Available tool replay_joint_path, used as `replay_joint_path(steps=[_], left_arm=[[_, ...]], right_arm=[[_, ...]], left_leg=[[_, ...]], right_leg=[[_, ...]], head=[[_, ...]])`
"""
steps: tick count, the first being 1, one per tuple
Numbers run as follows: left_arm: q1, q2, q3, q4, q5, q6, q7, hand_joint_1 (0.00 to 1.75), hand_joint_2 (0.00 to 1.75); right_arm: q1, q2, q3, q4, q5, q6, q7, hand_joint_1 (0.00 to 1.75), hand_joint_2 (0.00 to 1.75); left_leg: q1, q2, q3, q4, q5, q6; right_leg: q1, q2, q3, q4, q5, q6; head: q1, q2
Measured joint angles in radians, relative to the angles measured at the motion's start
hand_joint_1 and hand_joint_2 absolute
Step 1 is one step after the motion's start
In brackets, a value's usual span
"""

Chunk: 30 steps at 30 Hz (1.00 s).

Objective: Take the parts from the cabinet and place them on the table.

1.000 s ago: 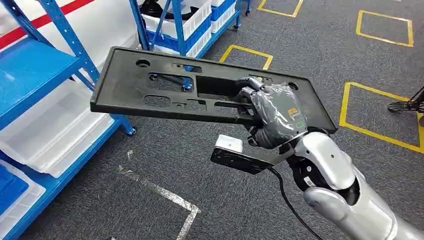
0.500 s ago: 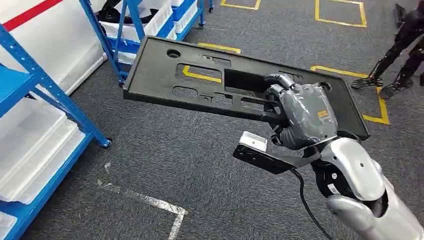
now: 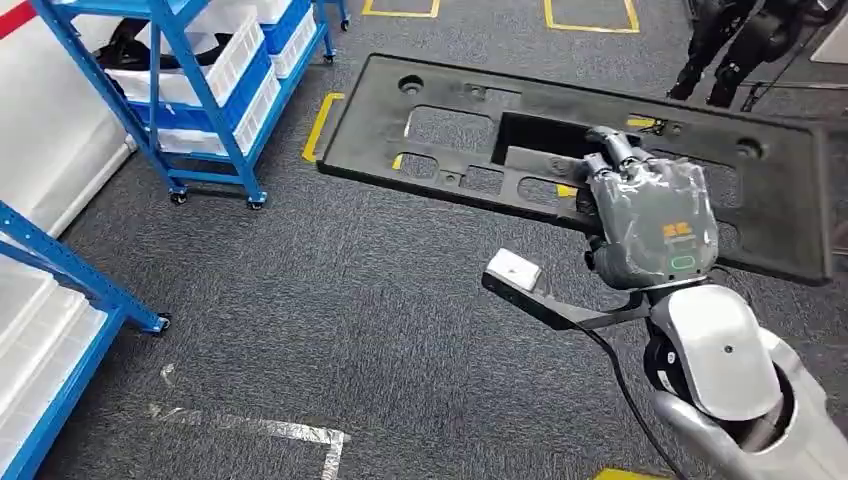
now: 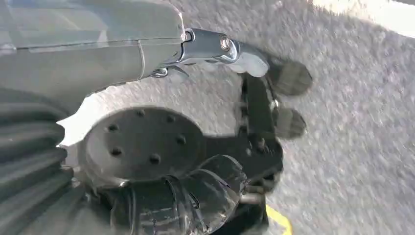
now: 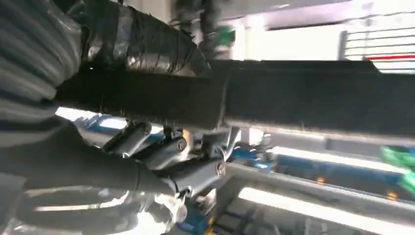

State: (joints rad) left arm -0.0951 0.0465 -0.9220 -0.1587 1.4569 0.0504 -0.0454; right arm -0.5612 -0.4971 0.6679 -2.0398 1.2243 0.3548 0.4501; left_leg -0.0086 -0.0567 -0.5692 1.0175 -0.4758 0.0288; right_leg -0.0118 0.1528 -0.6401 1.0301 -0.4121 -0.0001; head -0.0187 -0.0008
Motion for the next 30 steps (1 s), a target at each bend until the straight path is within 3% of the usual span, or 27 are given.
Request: replay_joint_path(steps=[1,2,3,5,6,7,8,10,11,12,13,16,17,18,19,21,22,23,24,26,27,28,30], left_arm=[[0.000,-0.003,0.000,0.000,0.000,0.006,0.000,0.00,1.75],[0.001,-0.004,0.000,0.000,0.000,0.009,0.004,0.00,1.75],[0.002,-0.005,0.000,0.000,0.000,0.011,0.005,0.00,1.75],[0.003,-0.006,0.001,0.000,0.000,0.018,0.016,0.00,1.75],[0.004,-0.006,0.001,0.000,0.000,0.018,0.018,0.00,1.75],[0.004,-0.008,0.001,0.000,-0.001,0.018,0.021,0.00,1.75],[0.003,-0.011,0.001,0.000,-0.002,0.016,0.024,0.00,1.75],[0.002,-0.017,0.001,0.000,-0.003,0.013,0.029,0.00,1.75],[0.001,-0.018,0.001,0.000,-0.004,0.010,0.031,0.00,1.75],[0.001,-0.016,0.001,0.000,-0.006,0.009,0.032,0.00,1.75],[0.001,-0.017,0.001,0.000,-0.009,0.008,0.032,0.00,1.75],[-0.002,-0.021,0.001,0.000,-0.012,0.005,0.034,0.00,1.75],[-0.004,-0.022,0.001,0.000,-0.012,0.005,0.035,0.00,1.75],[-0.004,-0.022,0.001,0.000,-0.013,0.005,0.036,0.00,1.75],[-0.004,-0.023,0.001,0.000,-0.014,0.005,0.036,0.00,1.75],[-0.003,-0.023,0.001,0.000,-0.018,0.006,0.039,0.00,1.75],[-0.002,-0.023,0.001,0.000,-0.018,0.006,0.040,0.00,1.75],[0.001,-0.023,0.001,0.000,-0.018,0.006,0.042,0.00,1.75],[0.002,-0.023,0.001,0.000,-0.018,0.006,0.042,0.00,1.75],[0.001,-0.023,0.001,0.000,-0.018,0.006,0.042,0.00,1.75],[0.001,-0.023,0.001,0.000,-0.018,0.006,0.042,0.00,1.75],[0.002,-0.021,0.001,0.000,-0.018,0.007,0.042,0.00,1.75],[-0.002,-0.021,0.001,0.000,-0.018,0.007,0.042,0.00,1.75]], right_arm=[[0.005,-0.002,-0.006,-0.006,0.017,0.002,-0.002,1.75,1.75],[0.013,-0.003,-0.013,-0.013,0.028,0.002,-0.005,1.75,1.75],[0.016,-0.004,-0.019,-0.016,0.033,0.002,-0.009,1.75,1.75],[0.030,-0.003,-0.042,-0.021,0.037,0.002,-0.014,1.75,1.75],[0.038,-0.003,-0.052,-0.021,0.036,0.002,-0.019,1.75,1.75],[0.041,-0.003,-0.060,-0.021,0.032,0.002,-0.026,1.75,1.75],[0.040,-0.003,-0.069,-0.021,0.029,0.001,-0.035,1.75,1.75],[0.040,-0.003,-0.083,-0.021,0.023,0.000,-0.045,1.75,1.75],[0.040,-0.003,-0.092,-0.021,0.019,0.000,-0.047,1.75,1.75],[0.040,-0.002,-0.100,-0.021,0.014,0.000,-0.049,1.75,1.75],[0.041,-0.002,-0.108,-0.022,0.011,0.000,-0.051,1.75,1.75],[0.045,-0.001,-0.124,-0.022,0.000,0.000,-0.053,1.75,1.75],[0.045,-0.001,-0.127,-0.022,-0.005,0.000,-0.054,1.75,1.75],[0.044,-0.001,-0.132,-0.023,-0.007,0.000,-0.054,1.75,1.75],[0.045,-0.001,-0.135,-0.023,-0.010,0.000,-0.054,1.75,1.75],[0.045,0.000,-0.139,-0.022,-0.013,0.000,-0.054,1.75,1.75],[0.047,0.000,-0.139,-0.022,-0.015,0.000,-0.054,1.75,1.75],[0.048,0.000,-0.139,-0.022,-0.017,0.000,-0.054,1.75,1.75],[0.049,0.000,-0.139,-0.022,-0.018,0.000,-0.055,1.75,1.75],[0.049,0.000,-0.141,-0.022,-0.018,0.000,-0.055,1.75,1.75],[0.049,0.000,-0.142,-0.022,-0.018,0.000,-0.055,1.75,1.75],[0.048,0.000,-0.142,-0.022,-0.018,0.000,-0.055,1.75,1.75],[0.053,0.000,-0.143,-0.021,-0.019,0.000,-0.055,1.75,1.75]], left_leg=[[0.015,0.016,0.010,-0.023,0.012,0.004],[0.011,0.029,0.017,-0.033,0.015,0.006],[0.009,0.039,0.019,-0.036,0.017,0.011],[0.008,0.065,0.019,-0.035,0.016,0.012],[0.009,0.078,0.018,-0.035,0.014,0.012],[0.010,0.092,0.018,-0.034,0.013,0.011],[0.011,0.105,0.018,-0.032,0.010,0.008],[0.017,0.124,0.018,-0.022,0.001,-0.001],[0.019,0.131,0.018,-0.012,-0.006,-0.008],[0.015,0.139,0.015,-0.008,-0.013,-0.019],[0.010,0.145,0.015,0.004,-0.020,-0.026],[0.014,0.173,0.027,-0.003,-0.022,-0.041],[0.020,0.159,0.020,0.001,-0.032,-0.048],[0.021,0.112,0.013,0.032,-0.057,-0.049],[0.021,0.084,-0.017,0.097,-0.092,-0.048],[0.018,0.067,-0.097,0.255,-0.155,-0.045],[0.017,0.066,-0.130,0.312,-0.165,-0.041],[0.015,0.065,-0.140,0.318,-0.147,-0.035],[0.010,0.063,-0.129,0.278,-0.111,-0.027],[-0.001,0.040,-0.056,0.106,-0.013,-0.008],[-0.006,0.007,-0.028,0.033,0.005,0.001],[-0.004,-0.018,-0.010,0.018,-0.002,0.005],[-0.010,-0.005,-0.007,0.007,0.000,0.007]], right_leg=[[0.005,-0.005,-0.002,0.007,-0.005,0.002],[0.014,-0.070,-0.015,0.027,-0.022,0.004],[0.014,-0.114,-0.036,0.076,-0.056,0.008],[0.006,-0.140,-0.106,0.226,-0.124,0.016],[0.001,-0.143,-0.136,0.285,-0.143,0.021],[-0.005,-0.145,-0.145,0.300,-0.136,0.027],[-0.012,-0.149,-0.127,0.265,-0.107,0.033],[-0.020,-0.169,-0.049,0.122,-0.036,0.044],[-0.022,-0.201,-0.001,0.036,-0.007,0.050],[-0.004,-0.234,0.010,0.023,-0.033,0.044],[-0.010,-0.215,0.009,0.014,-0.026,0.026],[-0.002,-0.187,0.002,0.020,-0.029,0.004],[-0.006,-0.175,0.005,0.017,-0.026,-0.004],[-0.006,-0.167,0.005,0.017,-0.026,-0.010],[-0.005,-0.159,0.005,0.017,-0.025,-0.016],[0.001,-0.137,0.005,0.017,-0.026,-0.023],[0.006,-0.123,0.005,0.018,-0.025,-0.025],[0.011,-0.107,0.006,0.018,-0.025,-0.025],[0.013,-0.093,0.007,0.018,-0.025,-0.025],[0.014,-0.066,0.011,0.017,-0.025,-0.025],[0.011,-0.057,0.012,0.017,-0.025,-0.025],[0.013,-0.047,0.008,0.017,-0.023,-0.021],[-0.001,-0.029,0.002,0.015,-0.017,-0.012]], head=[[0.003,0.000],[0.002,0.000],[0.009,0.000],[0.009,0.000],[0.010,0.000],[0.009,0.000],[0.010,0.000],[0.009,0.000],[0.010,0.000],[0.013,0.000],[0.010,0.000],[0.003,0.000],[0.001,0.000],[0.000,0.000],[-0.003,0.000],[-0.002,0.000],[-0.002,0.000],[-0.001,0.000],[-0.002,0.000],[-0.001,0.000],[-0.002,0.000],[0.002,0.000],[-0.004,0.000]])
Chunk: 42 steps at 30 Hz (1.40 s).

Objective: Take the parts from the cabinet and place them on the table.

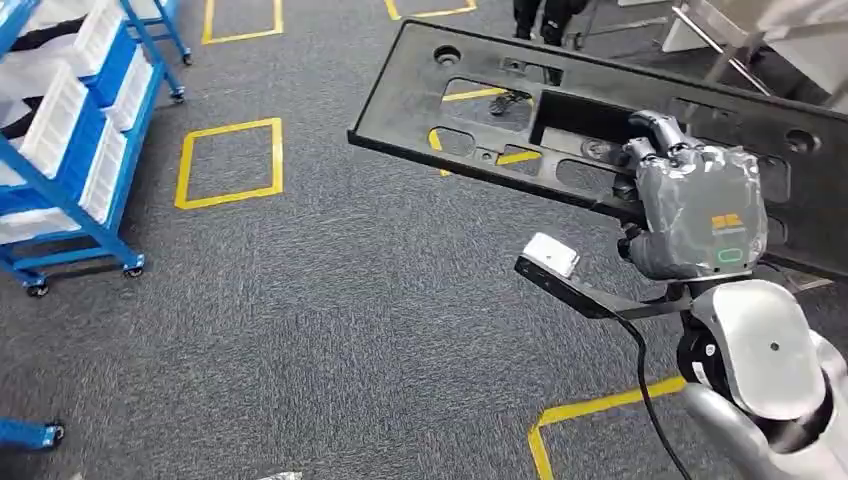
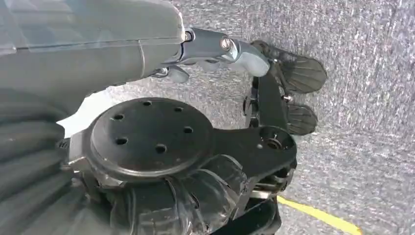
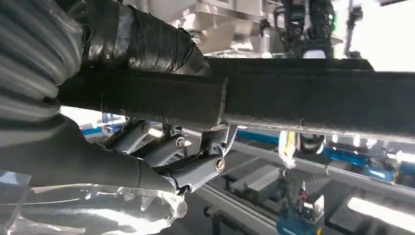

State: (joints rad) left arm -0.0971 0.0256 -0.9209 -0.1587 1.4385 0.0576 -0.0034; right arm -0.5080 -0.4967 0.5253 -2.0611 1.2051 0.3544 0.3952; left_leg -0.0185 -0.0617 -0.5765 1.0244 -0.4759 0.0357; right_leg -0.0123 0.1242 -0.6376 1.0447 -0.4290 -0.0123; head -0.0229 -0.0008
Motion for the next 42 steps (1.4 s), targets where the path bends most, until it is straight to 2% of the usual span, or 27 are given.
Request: replay_joint_path(steps=[2,4,6,8,9,11,12,13,14,17,18,20,22,23,24,26,27,28,29,32,33,34,35,37,38,40,42], left_arm=[[-0.005,-0.002,0.000,0.000,0.000,0.000,0.000,0.00,1.75],[-0.003,-0.002,0.000,0.000,-0.003,-0.002,0.000,0.00,1.75],[-0.001,-0.002,0.000,0.000,-0.006,-0.002,0.000,0.00,1.75],[0.000,-0.002,0.000,0.000,-0.011,-0.003,0.000,0.00,1.75],[0.000,-0.003,0.000,0.000,-0.011,-0.005,-0.001,0.00,1.75],[0.000,-0.005,0.000,0.000,-0.012,-0.009,-0.003,0.00,1.75],[0.000,-0.005,0.000,0.000,-0.014,-0.011,-0.006,0.00,1.75],[-0.001,0.003,0.000,0.001,-0.015,-0.012,-0.009,0.00,1.75],[0.001,0.000,-0.001,0.000,-0.015,-0.015,-0.009,0.00,1.75],[-0.005,-0.002,-0.001,0.000,-0.015,-0.019,-0.010,0.00,1.75],[-0.006,-0.003,-0.001,0.000,-0.015,-0.020,-0.010,0.00,1.75],[-0.005,-0.003,-0.001,0.000,-0.015,-0.021,-0.010,0.00,1.75],[-0.004,-0.003,-0.003,0.000,-0.020,-0.022,-0.011,0.00,1.75],[-0.002,-0.004,-0.004,0.000,-0.038,-0.029,-0.024,0.00,1.75],[0.001,-0.016,-0.008,0.000,-0.066,-0.037,-0.044,0.00,1.75],[0.002,-0.044,-0.025,0.000,-0.103,-0.039,-0.073,0.00,1.75],[0.000,-0.057,-0.030,0.000,-0.109,-0.037,-0.081,0.00,1.75],[-0.002,-0.066,-0.039,0.000,-0.111,-0.036,-0.087,0.00,1.75],[-0.001,-0.078,-0.046,0.000,-0.114,-0.034,-0.087,0.00,1.75],[-0.003,-0.088,-0.055,0.001,-0.115,-0.043,-0.085,0.00,1.75],[-0.003,-0.094,-0.055,0.000,-0.115,-0.044,-0.085,0.00,1.75],[-0.006,-0.098,-0.056,0.000,-0.116,-0.043,-0.085,0.00,1.75],[-0.004,-0.101,-0.058,0.001,-0.117,-0.043,-0.085,0.00,1.75],[0.002,-0.101,-0.058,0.001,-0.116,-0.043,-0.084,0.00,1.75],[0.003,-0.101,-0.058,0.001,-0.116,-0.044,-0.084,0.00,1.75],[0.003,-0.101,-0.058,0.001,-0.115,-0.045,-0.084,0.00,1.75],[0.004,-0.103,-0.058,0.001,-0.115,-0.046,-0.081,0.00,1.75]], right_arm=[[0.003,0.000,-0.001,0.000,-0.002,0.000,0.000,1.75,1.75],[-0.002,0.000,-0.003,0.001,-0.003,-0.001,-0.001,1.75,1.75],[-0.002,0.000,-0.004,0.002,-0.007,-0.003,0.000,1.75,1.75],[0.005,0.000,-0.004,0.005,-0.011,-0.003,0.000,1.75,1.75],[0.004,0.000,-0.004,0.006,-0.015,-0.003,0.000,1.75,1.75],[0.003,0.000,-0.004,0.008,-0.019,-0.003,0.000,1.75,1.75],[0.003,0.000,-0.004,0.008,-0.020,-0.003,0.000,1.75,1.75],[0.001,0.001,-0.004,0.010,-0.021,-0.003,0.000,1.75,1.75],[0.001,0.000,-0.005,0.009,-0.022,-0.004,0.000,1.75,1.75],[0.001,0.000,-0.006,0.011,-0.022,-0.004,0.001,1.75,1.75],[0.002,0.000,-0.006,0.011,-0.022,-0.004,0.001,1.75,1.75],[-0.003,0.000,-0.006,0.011,-0.022,-0.005,0.001,1.75,1.75],[-0.003,0.001,-0.006,0.012,-0.023,-0.005,0.002,1.75,1.75],[-0.002,0.001,-0.006,0.014,-0.018,0.000,0.004,1.75,1.75],[-0.001,0.003,-0.006,0.014,-0.008,0.010,0.008,1.75,1.75],[0.001,0.012,-0.006,0.014,0.010,0.027,0.019,1.75,1.75],[0.003,0.017,-0.006,0.014,0.016,0.032,0.023,1.75,1.75],[0.004,0.022,-0.006,0.014,0.021,0.034,0.027,1.75,1.75],[0.003,0.025,-0.006,0.014,0.023,0.034,0.027,1.75,1.75],[0.007,0.033,-0.006,0.014,0.024,0.034,0.024,1.75,1.75],[0.009,0.033,-0.007,0.013,0.025,0.034,0.023,1.75,1.75],[0.007,0.033,-0.007,0.013,0.026,0.034,0.023,1.75,1.75],[0.006,0.034,-0.007,0.013,0.026,0.034,0.022,1.75,1.75],[0.009,0.034,-0.007,0.011,0.028,0.037,0.022,1.75,1.75],[0.013,0.034,-0.007,0.011,0.029,0.040,0.022,1.75,1.75],[0.016,0.034,-0.007,0.011,0.030,0.044,0.021,1.75,1.75],[0.015,0.034,-0.009,0.007,0.030,0.049,0.020,1.75,1.75]], left_leg=[[0.004,0.024,0.013,-0.027,0.013,0.006],[0.008,0.049,0.027,-0.060,0.028,0.007],[0.011,0.073,0.026,-0.059,0.027,0.009],[0.015,0.098,0.024,-0.056,0.024,0.006],[0.019,0.110,0.024,-0.053,0.021,0.001],[0.031,0.131,0.024,-0.036,0.009,-0.013],[0.035,0.142,0.022,-0.019,-0.003,-0.024],[0.021,0.145,0.016,-0.007,-0.013,-0.036],[0.027,0.151,0.015,-0.002,-0.017,-0.040],[0.028,0.180,0.022,-0.001,-0.018,-0.051],[0.032,0.175,0.016,0.001,-0.028,-0.061],[0.035,0.109,-0.018,0.090,-0.089,-0.060],[0.032,0.079,-0.102,0.258,-0.154,-0.055],[0.032,0.074,-0.126,0.298,-0.155,-0.051],[0.030,0.071,-0.127,0.292,-0.134,-0.043],[0.022,0.058,-0.080,0.177,-0.056,-0.025],[0.015,0.028,-0.035,0.077,-0.008,-0.010],[0.016,-0.002,-0.012,0.028,-0.018,0.001],[0.014,0.002,-0.001,0.012,-0.016,-0.006],[0.006,0.030,0.002,0.007,-0.012,-0.001],[0.021,0.045,0.009,-0.017,0.004,0.003],[0.018,0.054,0.015,-0.032,0.012,0.007],[0.018,0.063,0.015,-0.035,0.015,0.012],[0.017,0.085,0.011,-0.033,0.014,0.012],[0.017,0.098,0.010,-0.031,0.013,0.012],[0.017,0.120,0.007,-0.025,0.008,0.009],[0.019,0.141,0.008,-0.013,-0.002,0.003]], right_leg=[[0.003,0.017,0.001,-0.013,0.007,0.013],[0.010,-0.094,-0.022,0.032,-0.036,0.016],[0.001,-0.113,-0.088,0.175,-0.108,0.027],[-0.012,-0.116,-0.129,0.263,-0.123,0.044],[-0.019,-0.119,-0.114,0.236,-0.096,0.053],[-0.028,-0.143,-0.030,0.085,-0.019,0.072],[-0.031,-0.183,0.010,0.000,-0.010,0.084],[-0.015,-0.202,0.017,0.004,-0.022,0.074],[-0.019,-0.179,0.012,0.010,-0.021,0.049],[-0.016,-0.148,-0.001,0.015,-0.020,0.029],[-0.016,-0.137,0.002,0.012,-0.016,0.020],[-0.016,-0.121,0.001,0.010,-0.015,0.011],[-0.010,-0.097,-0.002,0.011,-0.013,0.005],[-0.006,-0.085,-0.002,0.011,-0.012,0.003],[-0.003,-0.070,-0.002,0.011,-0.011,0.002],[0.000,-0.045,-0.002,0.011,-0.010,0.002],[-0.001,-0.031,-0.003,0.011,-0.008,0.002],[-0.002,-0.022,-0.003,0.010,-0.005,0.006],[-0.002,-0.009,-0.006,0.009,-0.002,0.011],[-0.011,0.016,-0.010,-0.004,0.009,0.029],[-0.006,0.009,-0.010,-0.004,0.009,0.032],[-0.001,-0.064,-0.019,0.014,-0.010,0.034],[-0.001,-0.097,-0.044,0.063,-0.050,0.035],[-0.006,-0.115,-0.103,0.209,-0.121,0.043],[-0.008,-0.115,-0.124,0.262,-0.136,0.048],[-0.013,-0.122,-0.100,0.229,-0.100,0.055],[-0.017,-0.157,-0.003,0.063,-0.024,0.061]], head=[[0.000,0.000],[0.006,0.000],[0.006,0.000],[0.005,0.000],[0.005,0.000],[0.006,0.000],[0.006,0.000],[0.013,0.000],[0.010,0.000],[0.003,0.000],[0.001,0.000],[-0.002,0.000],[-0.005,0.000],[-0.005,0.000],[-0.005,0.000],[-0.005,0.000],[-0.005,0.000],[-0.003,0.000],[-0.002,0.000],[-0.004,0.000],[-0.005,0.000],[0.001,0.000],[0.008,0.000],[0.010,0.000],[0.010,0.000],[0.010,0.000],[0.010,0.000]])
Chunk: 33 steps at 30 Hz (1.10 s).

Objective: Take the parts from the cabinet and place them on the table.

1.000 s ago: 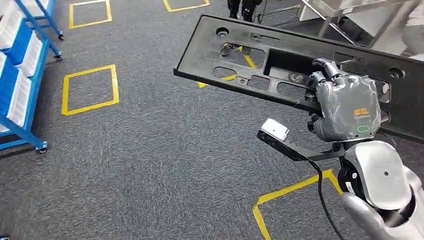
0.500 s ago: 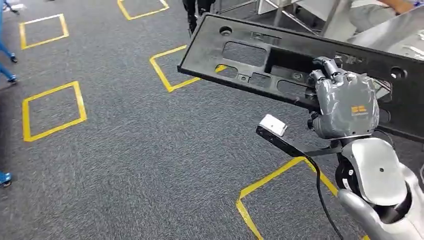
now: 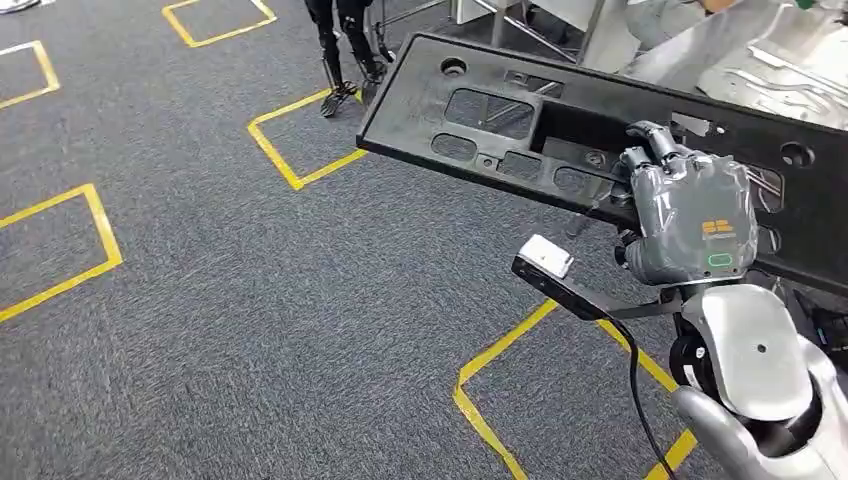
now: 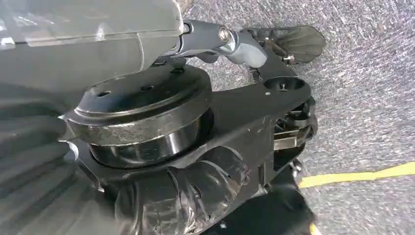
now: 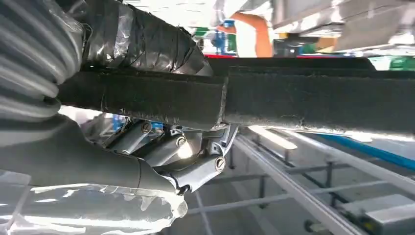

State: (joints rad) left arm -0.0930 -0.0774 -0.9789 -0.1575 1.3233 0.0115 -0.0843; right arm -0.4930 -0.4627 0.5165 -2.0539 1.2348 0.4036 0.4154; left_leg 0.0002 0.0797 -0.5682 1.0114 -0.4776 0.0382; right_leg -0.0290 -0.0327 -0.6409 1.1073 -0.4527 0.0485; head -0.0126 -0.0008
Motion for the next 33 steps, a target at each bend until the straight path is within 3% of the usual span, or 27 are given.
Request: replay_joint_path(steps=[1,2,3,5,6,8,9,11,12,13,15,16,17,19,20,21,22,23,24,26,27,28,29,30,31,32,33], left_arm=[[0.001,0.002,0.000,0.002,0.000,0.000,0.000,0.00,1.75],[0.001,0.000,0.000,0.003,0.001,-0.001,0.000,0.00,1.75],[0.003,0.000,0.000,0.003,0.002,-0.001,0.000,0.00,1.75],[0.003,0.000,0.000,0.007,0.005,-0.003,0.000,0.00,1.75],[0.003,0.000,0.000,0.007,0.006,-0.003,0.000,0.00,1.75],[0.003,0.001,0.000,0.008,0.009,-0.010,-0.002,0.00,1.75],[0.001,-0.001,0.000,0.008,0.010,-0.015,-0.005,0.00,1.75],[-0.005,-0.001,0.000,0.008,0.010,-0.018,-0.005,0.00,1.75],[-0.007,-0.001,0.000,0.008,0.010,-0.019,-0.006,0.00,1.75],[-0.008,-0.001,-0.001,0.008,0.010,-0.019,-0.006,0.00,1.75],[-0.007,-0.001,-0.004,0.008,0.010,-0.019,-0.006,0.00,1.75],[-0.005,-0.001,-0.007,0.008,0.010,-0.020,-0.006,0.00,1.75],[-0.004,-0.001,-0.008,0.008,0.010,-0.022,-0.007,0.00,1.75],[-0.006,-0.003,-0.009,0.008,0.010,-0.023,-0.009,0.00,1.75],[-0.007,-0.004,-0.009,0.008,0.010,-0.024,-0.009,0.00,1.75],[-0.006,-0.006,-0.009,0.008,0.010,-0.024,-0.009,0.00,1.75],[-0.006,-0.008,-0.009,0.008,0.010,-0.024,-0.009,0.00,1.75],[-0.005,-0.008,-0.009,0.008,0.010,-0.024,-0.009,0.00,1.75],[-0.001,-0.008,-0.009,0.008,0.010,-0.024,-0.009,0.00,1.75],[0.005,-0.008,-0.009,0.009,0.009,-0.024,-0.009,0.00,1.75],[0.006,-0.008,-0.009,0.010,0.008,-0.024,-0.009,0.00,1.75],[0.006,-0.008,-0.009,0.011,0.007,-0.024,-0.009,0.00,1.75],[0.006,-0.008,-0.009,0.011,0.006,-0.024,-0.009,0.00,1.75],[0.006,-0.008,-0.009,0.011,0.005,-0.024,-0.009,0.00,1.75],[0.008,-0.008,-0.009,0.013,0.002,-0.024,-0.008,0.00,1.75],[0.010,-0.008,-0.009,0.015,0.000,-0.024,-0.007,0.00,1.75],[0.010,-0.007,-0.010,0.016,0.000,-0.024,-0.007,0.00,1.75]], right_arm=[[-0.001,0.000,-0.003,-0.002,0.000,0.003,0.000,1.75,1.75],[-0.002,0.000,-0.005,-0.003,0.000,0.005,-0.001,1.75,1.75],[-0.003,0.000,-0.008,-0.007,0.000,0.006,-0.001,1.75,1.75],[-0.001,0.000,-0.014,-0.008,0.000,0.009,0.001,1.75,1.75],[-0.002,0.000,-0.016,-0.008,0.000,0.010,0.002,1.75,1.75],[-0.005,0.000,-0.017,-0.018,0.000,0.015,0.002,1.75,1.75],[-0.007,0.000,-0.017,-0.018,0.000,0.016,0.002,1.75,1.75],[-0.007,0.000,-0.017,-0.018,-0.002,0.021,0.002,1.75,1.75],[-0.006,0.000,-0.017,-0.018,-0.002,0.023,0.002,1.75,1.75],[-0.006,0.000,-0.017,-0.018,-0.002,0.024,0.002,1.75,1.75],[-0.008,0.000,-0.017,-0.020,-0.002,0.024,0.003,1.75,1.75],[-0.009,0.000,-0.017,-0.021,-0.002,0.024,0.003,1.75,1.75],[-0.010,0.000,-0.017,-0.022,-0.002,0.024,0.003,1.75,1.75],[-0.011,0.000,-0.017,-0.023,-0.002,0.025,0.005,1.75,1.75],[-0.008,0.000,-0.017,-0.024,-0.002,0.025,0.005,1.75,1.75],[-0.008,-0.001,-0.017,-0.025,-0.002,0.025,0.005,1.75,1.75],[-0.006,-0.001,-0.018,-0.026,-0.002,0.025,0.005,1.75,1.75],[-0.013,-0.002,-0.018,-0.027,-0.002,0.025,0.005,1.75,1.75],[-0.016,-0.002,-0.018,-0.027,-0.002,0.025,0.005,1.75,1.75],[-0.011,-0.002,-0.018,-0.028,-0.002,0.026,0.009,1.75,1.75],[-0.009,-0.002,-0.018,-0.028,-0.002,0.027,0.009,1.75,1.75],[-0.007,-0.002,-0.018,-0.028,-0.002,0.029,0.010,1.75,1.75],[-0.007,-0.002,-0.018,-0.028,-0.002,0.031,0.010,1.75,1.75],[-0.008,-0.002,-0.018,-0.029,-0.002,0.031,0.011,1.75,1.75],[-0.009,-0.002,-0.018,-0.029,-0.002,0.031,0.011,1.75,1.75],[-0.010,-0.002,-0.018,-0.029,-0.002,0.031,0.011,1.75,1.75],[-0.014,-0.001,-0.018,-0.029,-0.003,0.031,0.011,1.75,1.75]], left_leg=[[-0.005,0.008,0.000,0.008,-0.007,-0.007],[-0.013,0.015,-0.003,0.018,-0.013,-0.015],[-0.013,0.021,-0.001,0.017,-0.015,-0.017],[-0.013,0.042,0.005,0.011,-0.016,-0.024],[-0.015,0.052,0.008,0.015,-0.021,-0.030],[-0.006,-0.044,-0.016,0.073,-0.065,-0.042],[-0.006,-0.067,-0.052,0.152,-0.107,-0.045],[-0.007,-0.076,-0.122,0.297,-0.158,-0.048],[-0.007,-0.076,-0.141,0.328,-0.151,-0.047],[-0.007,-0.076,-0.137,0.310,-0.125,-0.045],[-0.006,-0.089,-0.082,0.168,-0.031,-0.036],[-0.004,-0.121,-0.048,0.080,0.010,-0.029],[0.000,-0.171,-0.035,0.048,-0.005,-0.021],[-0.005,-0.155,-0.018,0.022,-0.014,-0.017],[-0.006,-0.143,-0.015,0.011,-0.012,-0.008],[-0.006,-0.130,-0.007,0.005,-0.011,-0.002],[0.001,-0.118,0.002,-0.002,-0.005,0.005],[-0.001,-0.107,0.008,-0.005,-0.006,0.007],[-0.003,-0.094,0.010,-0.005,-0.009,0.013],[-0.006,-0.069,0.014,-0.005,-0.016,0.017],[-0.007,-0.058,0.017,-0.004,-0.020,0.018],[-0.007,-0.046,0.022,-0.004,-0.026,0.017],[-0.007,-0.032,0.031,-0.004,-0.034,0.015],[-0.007,-0.022,0.042,-0.004,-0.041,0.012],[-0.007,-0.011,0.055,-0.004,-0.051,0.008],[-0.008,-0.001,0.064,-0.006,-0.058,0.003],[-0.014,0.008,0.066,-0.001,-0.064,-0.003]], right_leg=[[0.007,-0.055,0.029,-0.064,-0.012,0.000],[0.013,-0.049,0.034,-0.065,-0.007,-0.012],[0.010,-0.034,0.029,-0.061,-0.006,-0.021],[0.015,-0.010,0.024,-0.059,-0.008,-0.030],[0.007,0.005,0.025,-0.064,-0.004,-0.038],[0.001,0.025,0.027,-0.066,-0.001,-0.050],[0.001,0.038,0.027,-0.066,0.000,-0.052],[0.005,0.062,0.027,-0.066,0.000,-0.054],[0.007,0.079,0.028,-0.065,-0.001,-0.055],[0.007,0.094,0.029,-0.065,-0.001,-0.055],[0.007,0.127,0.032,-0.065,-0.002,-0.054],[0.006,0.142,0.032,-0.065,-0.003,-0.052],[0.010,0.154,0.028,-0.064,-0.004,-0.047],[0.000,0.178,0.020,-0.074,0.002,-0.031],[0.006,0.184,0.019,-0.061,0.016,-0.023],[0.005,0.182,0.021,-0.066,0.016,-0.023],[0.003,0.154,0.012,-0.060,0.006,-0.020],[0.013,0.093,0.001,-0.029,-0.012,-0.015],[0.014,0.062,-0.030,0.035,-0.045,-0.012],[0.012,0.043,-0.108,0.180,-0.102,-0.008],[0.011,0.042,-0.132,0.217,-0.108,-0.006],[0.010,0.040,-0.135,0.211,-0.092,-0.006],[0.010,0.035,-0.112,0.152,-0.049,-0.006],[0.011,0.026,-0.073,0.072,-0.001,-0.008],[0.013,0.003,-0.028,-0.022,0.051,-0.011],[0.025,-0.038,-0.016,-0.048,0.034,-0.015],[0.034,-0.048,-0.019,-0.079,0.005,-0.025]], head=[[0.000,0.000],[0.001,0.000],[-0.003,0.000],[-0.002,0.000],[-0.002,0.000],[-0.005,0.000],[-0.006,0.000],[-0.005,0.000],[-0.006,0.000],[-0.006,0.000],[-0.006,0.000],[-0.006,0.000],[-0.004,0.000],[-0.005,0.000],[-0.004,0.000],[-0.004,0.000],[-0.008,0.000],[0.006,0.000],[0.010,0.000],[0.010,0.000],[0.009,0.000],[0.010,0.000],[0.009,0.000],[0.010,0.000],[0.010,0.000],[0.008,0.000],[0.013,0.000]])
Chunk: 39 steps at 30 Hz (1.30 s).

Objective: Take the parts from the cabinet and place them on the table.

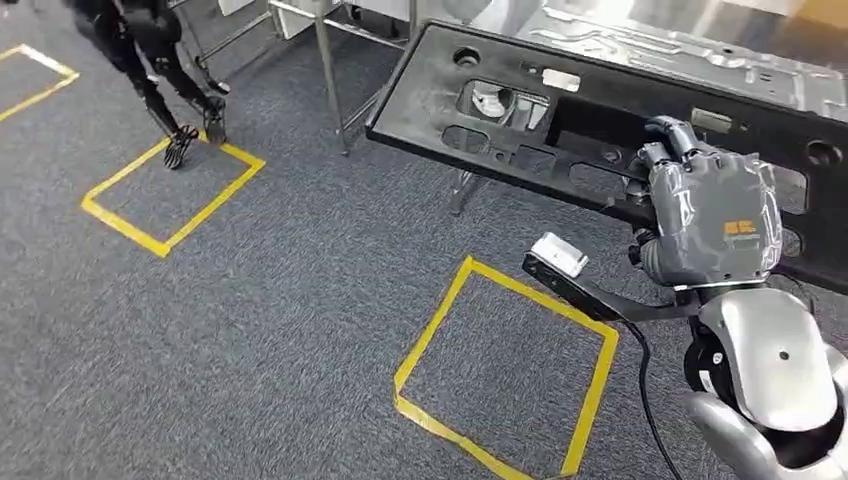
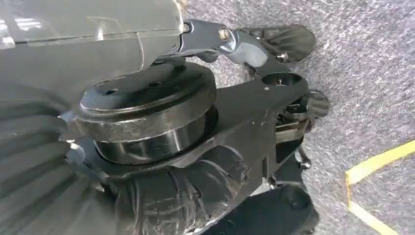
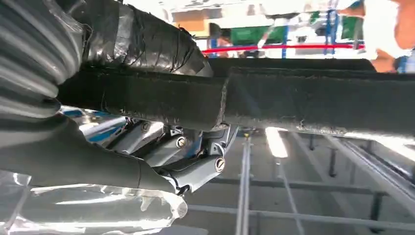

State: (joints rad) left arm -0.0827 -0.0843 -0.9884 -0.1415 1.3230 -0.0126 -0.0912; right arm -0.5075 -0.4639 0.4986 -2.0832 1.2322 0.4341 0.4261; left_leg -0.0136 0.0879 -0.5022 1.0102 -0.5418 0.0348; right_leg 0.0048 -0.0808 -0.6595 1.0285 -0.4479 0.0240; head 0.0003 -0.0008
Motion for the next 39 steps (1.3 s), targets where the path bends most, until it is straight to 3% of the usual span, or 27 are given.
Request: replay_joint_path(steps=[1,2,4,5,6,7,9,10,11,17,18,19,20,21,22,23,24,26,27,28,30,32,33,34,35,37,39], left_arm=[[0.001,0.000,0.000,0.000,-0.001,0.000,0.000,0.00,1.75],[0.002,0.002,0.000,0.001,0.000,0.000,0.001,0.00,1.75],[0.000,0.003,0.000,0.001,0.000,0.000,0.001,0.00,1.75],[-0.001,0.003,0.000,0.001,0.000,0.000,0.000,0.00,1.75],[-0.003,0.002,0.000,0.001,0.000,-0.001,-0.001,0.00,1.75],[-0.006,0.002,0.000,0.001,0.000,-0.002,-0.004,0.00,1.75],[-0.013,0.002,0.000,0.001,0.000,-0.003,-0.005,0.00,1.75],[-0.015,0.002,0.000,0.001,0.000,-0.003,-0.006,0.00,1.75],[-0.015,0.002,0.000,0.001,0.000,-0.003,-0.006,0.00,1.75],[-0.015,0.002,0.000,0.001,0.000,-0.003,-0.006,0.00,1.75],[-0.016,0.002,0.000,0.001,0.000,-0.003,-0.006,0.00,1.75],[-0.015,0.002,0.000,0.001,0.000,-0.003,-0.006,0.00,1.75],[-0.014,0.002,0.000,0.001,0.000,-0.002,-0.005,0.00,1.75],[-0.011,0.001,0.000,0.001,0.000,-0.002,-0.006,0.00,1.75],[-0.017,-0.005,-0.001,-0.001,-0.001,-0.003,-0.006,0.00,1.75],[-0.017,-0.004,-0.001,0.000,-0.002,-0.002,-0.005,0.00,1.75],[-0.013,-0.004,-0.001,0.000,-0.003,0.000,-0.005,0.00,1.75],[-0.007,-0.004,-0.001,0.000,-0.003,0.000,-0.006,0.00,1.75],[-0.005,-0.004,-0.001,0.000,-0.004,0.001,-0.007,0.00,1.75],[-0.004,-0.004,-0.001,0.000,-0.004,0.002,-0.007,0.00,1.75],[-0.001,-0.004,-0.001,0.000,-0.005,0.004,-0.007,0.00,1.75],[0.002,-0.004,-0.002,0.000,-0.008,0.004,-0.007,0.00,1.75],[0.003,-0.004,-0.002,0.000,-0.008,0.004,-0.006,0.00,1.75],[0.002,-0.003,-0.002,0.000,-0.009,0.004,-0.006,0.00,1.75],[0.002,-0.003,-0.002,0.000,-0.010,0.005,-0.006,0.00,1.75],[0.000,-0.002,-0.003,0.000,-0.010,0.005,-0.007,0.00,1.75],[-0.003,-0.001,-0.003,0.000,-0.009,0.004,-0.010,0.00,1.75]], right_arm=[[-0.002,0.000,0.000,0.000,0.000,0.000,0.000,1.75,1.75],[0.001,0.000,0.000,0.000,0.000,0.000,0.000,1.75,1.75],[0.000,0.000,0.000,0.000,0.000,0.002,0.000,1.75,1.75],[-0.004,0.000,0.000,-0.001,0.000,0.002,0.000,1.75,1.75],[-0.007,0.000,0.000,0.000,-0.001,0.002,0.000,1.75,1.75],[-0.007,0.000,0.000,0.000,-0.001,0.002,0.000,1.75,1.75],[-0.004,0.001,0.000,0.000,-0.002,0.003,0.000,1.75,1.75],[-0.003,0.001,0.000,0.000,-0.002,0.004,0.000,1.75,1.75],[-0.003,0.001,0.000,0.000,-0.002,0.005,0.000,1.75,1.75],[-0.003,0.001,0.000,0.000,-0.002,0.005,0.000,1.75,1.75],[-0.003,0.001,0.000,0.000,-0.002,0.006,0.000,1.75,1.75],[-0.003,0.001,0.000,0.000,-0.003,0.007,0.000,1.75,1.75],[-0.003,0.001,0.000,0.000,-0.003,0.007,0.000,1.75,1.75],[-0.004,0.001,0.000,0.000,-0.004,0.007,0.000,1.75,1.75],[-0.005,0.000,0.000,0.000,-0.008,0.008,-0.002,1.75,1.75],[-0.006,0.000,0.000,0.000,-0.008,0.007,-0.002,1.75,1.75],[-0.013,0.000,0.000,0.000,-0.008,0.008,-0.003,1.75,1.75],[-0.012,0.000,0.000,0.001,-0.009,0.007,-0.002,1.75,1.75],[-0.009,0.000,0.000,0.002,-0.010,0.007,-0.002,1.75,1.75],[-0.008,0.000,0.000,0.003,-0.010,0.008,-0.002,1.75,1.75],[-0.009,0.000,0.000,0.004,-0.010,0.008,-0.002,1.75,1.75],[-0.010,0.000,0.000,0.006,-0.012,0.009,-0.007,1.75,1.75],[-0.010,0.000,0.000,0.007,-0.015,0.011,-0.011,1.75,1.75],[-0.013,0.000,0.000,0.008,-0.018,0.014,-0.016,1.75,1.75],[-0.012,0.000,0.000,0.009,-0.018,0.014,-0.019,1.75,1.75],[-0.014,0.000,0.000,0.008,-0.019,0.013,-0.019,1.75,1.75],[-0.016,0.000,0.000,0.009,-0.019,0.013,-0.020,1.75,1.75]], left_leg=[[-0.005,0.013,0.001,-0.005,-0.004,-0.006],[-0.006,0.021,0.012,0.000,-0.006,-0.010],[-0.004,0.018,0.011,0.002,-0.018,-0.019],[-0.001,-0.032,-0.006,0.049,-0.015,-0.024],[0.003,-0.065,-0.050,0.124,-0.025,-0.029],[0.005,-0.078,-0.100,0.199,-0.047,-0.034],[0.005,-0.081,-0.184,0.306,-0.110,-0.041],[0.005,-0.081,-0.205,0.313,-0.116,-0.042],[0.005,-0.081,-0.207,0.293,-0.105,-0.041],[0.005,-0.082,-0.206,0.288,-0.101,-0.041],[0.005,-0.083,-0.202,0.263,-0.084,-0.041],[0.007,-0.097,-0.169,0.129,0.021,-0.034],[0.009,-0.115,-0.157,0.077,0.071,-0.033],[0.010,-0.158,-0.159,0.043,0.099,-0.022],[0.012,-0.125,-0.119,0.020,0.089,0.014],[0.010,-0.117,-0.104,0.012,0.084,0.019],[0.010,-0.105,-0.092,0.009,0.077,0.026],[0.008,-0.086,-0.076,0.008,0.059,0.029],[0.008,-0.076,-0.066,0.008,0.048,0.029],[0.007,-0.067,-0.053,0.008,0.037,0.028],[0.005,-0.050,-0.023,0.008,0.014,0.027],[0.003,-0.042,0.010,0.004,-0.016,0.021],[-0.002,-0.035,0.028,0.006,-0.026,0.016],[-0.002,-0.030,0.024,0.001,-0.032,0.009],[-0.003,-0.024,0.026,-0.006,-0.035,0.005],[-0.006,-0.027,0.041,0.016,-0.023,-0.003],[-0.002,-0.080,-0.036,0.136,0.018,-0.012]], right_leg=[[0.003,0.009,0.008,0.011,0.018,-0.012],[-0.003,0.026,0.005,0.008,0.017,-0.022],[-0.015,0.053,0.023,0.004,0.018,-0.030],[-0.016,0.064,0.030,0.000,0.015,-0.034],[-0.017,0.073,0.036,-0.001,0.012,-0.038],[-0.017,0.084,0.040,-0.001,0.007,-0.042],[-0.017,0.109,0.054,-0.002,-0.005,-0.043],[-0.017,0.125,0.064,-0.001,-0.012,-0.043],[-0.017,0.136,0.073,-0.001,-0.018,-0.042],[-0.017,0.138,0.074,-0.001,-0.019,-0.042],[-0.017,0.146,0.081,-0.001,-0.023,-0.042],[-0.017,0.170,0.104,-0.001,-0.038,-0.038],[-0.017,0.178,0.111,-0.001,-0.044,-0.035],[-0.017,0.195,0.115,0.000,-0.051,-0.029],[-0.019,0.218,0.114,0.004,-0.065,-0.005],[-0.013,0.158,0.098,0.042,-0.055,0.001],[-0.010,0.112,0.060,0.105,-0.057,0.008],[-0.015,0.088,-0.043,0.245,-0.108,0.015],[-0.015,0.085,-0.083,0.287,-0.131,0.016],[-0.015,0.084,-0.102,0.289,-0.130,0.015],[-0.013,0.082,-0.086,0.202,-0.071,0.009],[-0.004,0.063,-0.029,0.026,0.066,-0.008],[0.006,0.058,-0.031,0.020,0.051,-0.012],[0.008,0.059,-0.017,0.014,0.037,-0.017],[0.008,0.061,-0.017,0.011,0.054,-0.023],[-0.005,0.073,0.004,-0.003,0.045,-0.029],[-0.011,0.071,0.035,-0.022,0.036,-0.041]], head=[[-0.001,0.000],[-0.004,0.000],[-0.004,0.000],[-0.004,0.000],[-0.005,0.000],[-0.005,0.000],[-0.005,0.000],[-0.005,0.000],[-0.005,0.000],[-0.005,0.000],[-0.005,0.000],[-0.005,0.000],[-0.006,0.000],[-0.004,0.000],[-0.009,0.000],[0.000,0.000],[0.010,0.000],[0.009,0.000],[0.008,0.000],[0.009,0.000],[0.008,0.000],[0.008,0.000],[0.005,0.000],[0.007,0.000],[0.005,0.000],[0.002,0.000],[-0.001,0.000]])
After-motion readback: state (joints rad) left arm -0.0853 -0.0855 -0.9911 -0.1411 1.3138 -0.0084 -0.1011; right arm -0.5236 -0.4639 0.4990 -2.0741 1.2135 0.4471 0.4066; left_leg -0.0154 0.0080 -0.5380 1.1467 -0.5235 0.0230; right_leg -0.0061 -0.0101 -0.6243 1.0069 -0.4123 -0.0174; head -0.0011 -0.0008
